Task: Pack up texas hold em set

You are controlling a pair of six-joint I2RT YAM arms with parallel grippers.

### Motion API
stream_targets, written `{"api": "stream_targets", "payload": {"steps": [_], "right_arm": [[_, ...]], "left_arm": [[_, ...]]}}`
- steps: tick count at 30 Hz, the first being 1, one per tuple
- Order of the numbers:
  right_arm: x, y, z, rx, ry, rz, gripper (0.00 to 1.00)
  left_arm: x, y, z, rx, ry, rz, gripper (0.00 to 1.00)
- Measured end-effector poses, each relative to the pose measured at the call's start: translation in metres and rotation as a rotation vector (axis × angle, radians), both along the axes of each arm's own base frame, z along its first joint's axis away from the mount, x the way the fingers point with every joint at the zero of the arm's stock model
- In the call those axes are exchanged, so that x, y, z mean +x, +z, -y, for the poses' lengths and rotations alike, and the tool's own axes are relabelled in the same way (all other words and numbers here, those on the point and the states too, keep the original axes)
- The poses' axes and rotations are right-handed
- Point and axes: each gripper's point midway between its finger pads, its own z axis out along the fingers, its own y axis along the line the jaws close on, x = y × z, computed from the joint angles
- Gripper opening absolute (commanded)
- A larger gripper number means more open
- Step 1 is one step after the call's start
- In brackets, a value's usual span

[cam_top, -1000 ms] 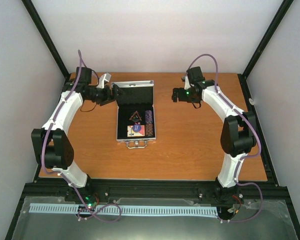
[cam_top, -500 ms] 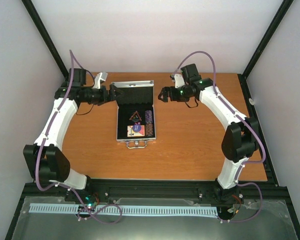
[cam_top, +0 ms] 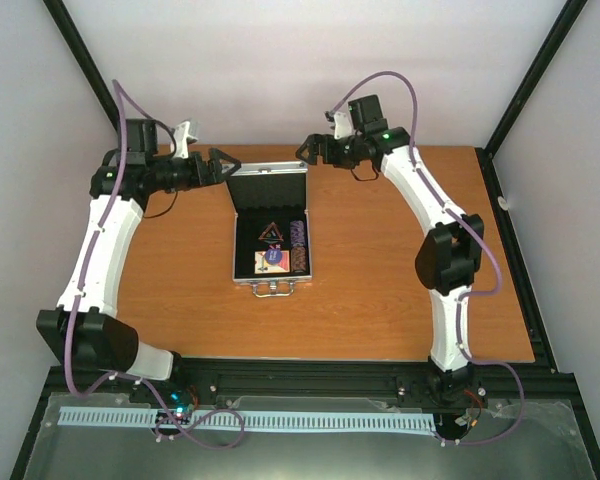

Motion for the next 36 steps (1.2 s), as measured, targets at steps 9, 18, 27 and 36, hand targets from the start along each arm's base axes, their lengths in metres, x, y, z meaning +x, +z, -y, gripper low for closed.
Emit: {"api": "stream_targets", "payload": {"steps": [9, 18, 27, 36], "right_arm": [[0.009, -0.021, -0.012, -0.006, 0.006, -0.050, 1.00], [-0.025, -0.040, -0.009, -0.019, 0.033, -0.098, 1.00], [-0.071, -0.109, 0.012, -0.137, 0.018, -0.260, 1.00], [-0.078, -0.086, 0.022, -0.164, 0.008, -0.190, 1.00]], "left_arm": [[0.008, 0.027, -0.006, 0.025, 0.039, 0.058, 1.00], [0.017, 0.022, -0.007, 0.032, 0.046, 0.043, 1.00], [0.018, 0.021, -0.007, 0.033, 0.048, 0.040, 1.00], [0.022, 0.001, -0.007, 0.035, 0.054, -0.007, 1.00]]}}
